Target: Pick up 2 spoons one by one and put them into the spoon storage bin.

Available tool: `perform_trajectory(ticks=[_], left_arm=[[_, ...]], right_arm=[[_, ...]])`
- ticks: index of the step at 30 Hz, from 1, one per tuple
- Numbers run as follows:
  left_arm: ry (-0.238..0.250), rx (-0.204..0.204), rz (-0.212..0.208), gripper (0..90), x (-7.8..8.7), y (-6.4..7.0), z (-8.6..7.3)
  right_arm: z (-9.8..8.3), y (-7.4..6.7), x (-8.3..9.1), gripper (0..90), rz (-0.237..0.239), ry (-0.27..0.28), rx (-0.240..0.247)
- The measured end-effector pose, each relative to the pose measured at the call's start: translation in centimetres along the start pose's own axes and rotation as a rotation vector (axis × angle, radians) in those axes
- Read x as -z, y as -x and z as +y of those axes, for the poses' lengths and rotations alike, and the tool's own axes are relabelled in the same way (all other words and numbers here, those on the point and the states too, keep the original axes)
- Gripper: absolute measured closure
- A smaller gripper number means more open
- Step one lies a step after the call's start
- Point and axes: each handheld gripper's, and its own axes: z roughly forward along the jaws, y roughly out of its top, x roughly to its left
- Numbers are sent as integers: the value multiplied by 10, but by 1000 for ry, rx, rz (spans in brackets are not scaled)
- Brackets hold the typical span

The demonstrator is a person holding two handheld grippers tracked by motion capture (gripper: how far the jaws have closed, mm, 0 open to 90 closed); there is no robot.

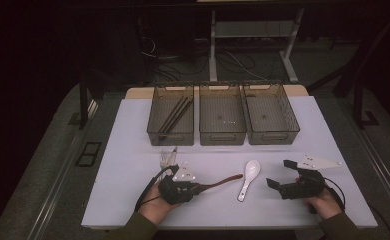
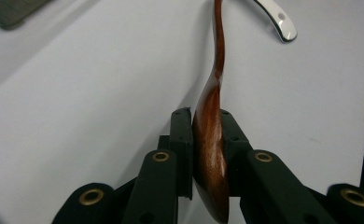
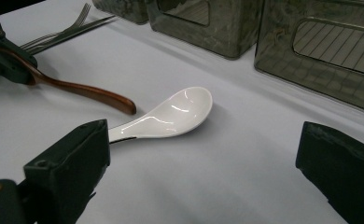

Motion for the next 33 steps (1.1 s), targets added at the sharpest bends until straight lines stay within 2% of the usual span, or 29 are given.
perform_trajectory(ticks=[4,10,19,26,33], left_arm=[[24,8,17,788,6,-4,0],[86,43,23,788,17,-12,0],[176,66,31,788,29,-23,7],[210,70,28,788,30,-28,14],[233,61,43,788,27,-35,22]], right_arm=[[0,-3,-2,26,6,-9,4],[-1,-9,-8,26,23,-27,18],[-2,-9,-10,26,24,-38,20],[-2,-9,-10,26,22,-41,20],[-2,-8,-10,26,20,-43,19]])
